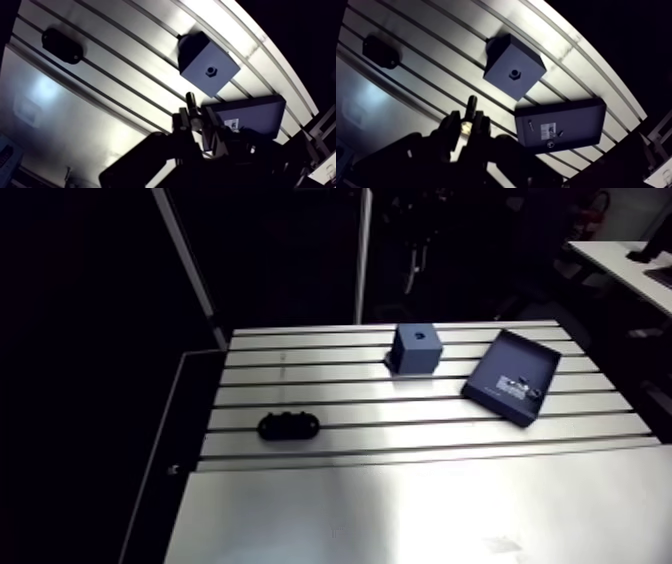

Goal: Pick up the M10 bolt and insert it into the hex recess until seated.

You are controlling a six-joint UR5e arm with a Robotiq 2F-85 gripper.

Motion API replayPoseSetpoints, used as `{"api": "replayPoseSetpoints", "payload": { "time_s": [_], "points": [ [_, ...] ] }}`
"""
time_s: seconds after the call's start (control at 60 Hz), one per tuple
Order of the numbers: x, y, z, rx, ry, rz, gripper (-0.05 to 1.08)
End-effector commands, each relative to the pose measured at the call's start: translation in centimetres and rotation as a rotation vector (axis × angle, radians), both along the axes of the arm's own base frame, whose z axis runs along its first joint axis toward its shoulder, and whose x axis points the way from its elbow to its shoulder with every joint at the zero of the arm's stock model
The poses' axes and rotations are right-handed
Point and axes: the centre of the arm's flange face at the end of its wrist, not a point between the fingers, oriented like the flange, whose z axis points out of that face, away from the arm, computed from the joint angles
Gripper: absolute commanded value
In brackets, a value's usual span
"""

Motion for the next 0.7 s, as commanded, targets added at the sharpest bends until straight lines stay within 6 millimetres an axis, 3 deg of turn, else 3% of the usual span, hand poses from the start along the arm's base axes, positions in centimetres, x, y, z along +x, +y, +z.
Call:
{"api": "replayPoseSetpoints", "payload": {
  "time_s": [0.017,0.367,0.7],
  "points": [
    [-1.4,1.5,-1.2,0.006,-0.022,0.071,0.83],
    [-3.0,4.2,-2.2,0.045,-0.026,0.076,0.83],
    [-3.6,4.3,-4.1,0.043,-0.046,0.074,0.83]
  ]
}}
